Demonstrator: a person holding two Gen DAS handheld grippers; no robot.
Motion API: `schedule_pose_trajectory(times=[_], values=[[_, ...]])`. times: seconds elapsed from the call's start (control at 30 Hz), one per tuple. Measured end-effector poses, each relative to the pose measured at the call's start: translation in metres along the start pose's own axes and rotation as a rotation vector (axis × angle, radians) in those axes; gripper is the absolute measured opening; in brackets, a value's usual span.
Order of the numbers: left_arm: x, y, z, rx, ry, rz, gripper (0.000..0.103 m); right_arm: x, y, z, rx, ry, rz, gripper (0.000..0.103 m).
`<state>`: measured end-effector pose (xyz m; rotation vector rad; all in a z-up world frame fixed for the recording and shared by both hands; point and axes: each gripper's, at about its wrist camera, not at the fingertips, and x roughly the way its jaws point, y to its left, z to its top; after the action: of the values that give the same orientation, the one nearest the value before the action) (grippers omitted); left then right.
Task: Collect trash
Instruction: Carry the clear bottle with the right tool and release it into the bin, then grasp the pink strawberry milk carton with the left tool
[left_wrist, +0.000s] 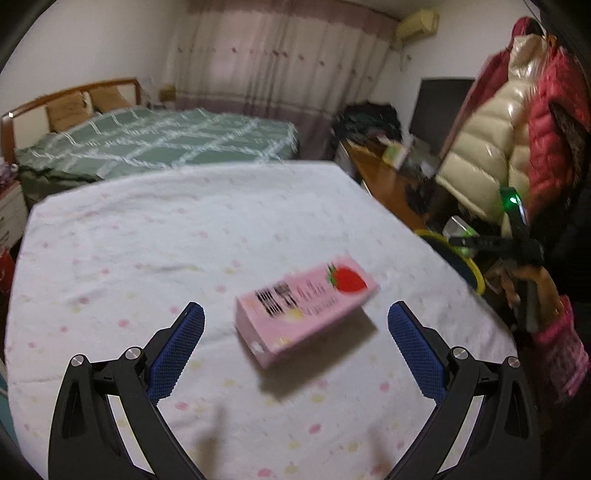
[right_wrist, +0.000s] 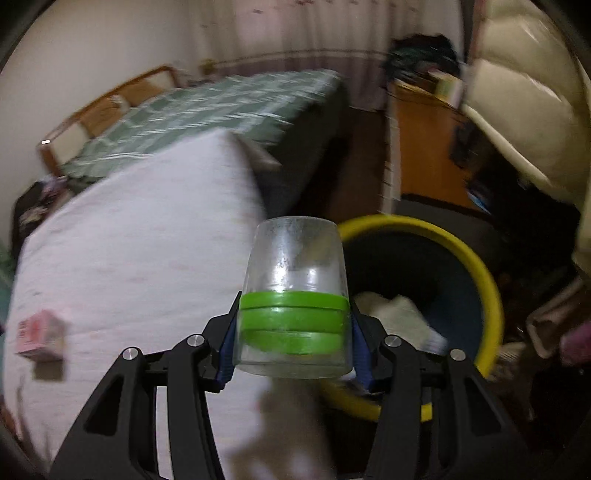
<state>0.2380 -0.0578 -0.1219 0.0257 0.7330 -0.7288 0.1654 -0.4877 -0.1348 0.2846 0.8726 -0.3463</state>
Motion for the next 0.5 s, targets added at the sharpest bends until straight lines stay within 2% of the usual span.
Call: schedule_pose_trajectory(times=[0.1, 0.3, 0.4, 0.5], values=[[0.014, -0.005, -0.008, 0.003, 0.067, -0.014, 0.098, 0.021, -0.038, -0.008, 0.059, 0.056, -0.047, 0.048], [0.037, -0.016, -0.013, 0.02, 0.147, -0.041, 0.098, 0.057, -0.067, -0.025, 0.117, 0.141, -0.083, 0.048], [0.041, -0.026, -0.015, 0.029, 0.162, -0.051, 0.098, 0.061, -0.074, -0.027, 0.13, 0.147, -0.087, 0.05], [0.044, -0.039, -0.016, 0.03, 0.178, -0.099, 0.098, 0.057, -0.076, -0.027, 0.124, 0.13, -0.092, 0.053]])
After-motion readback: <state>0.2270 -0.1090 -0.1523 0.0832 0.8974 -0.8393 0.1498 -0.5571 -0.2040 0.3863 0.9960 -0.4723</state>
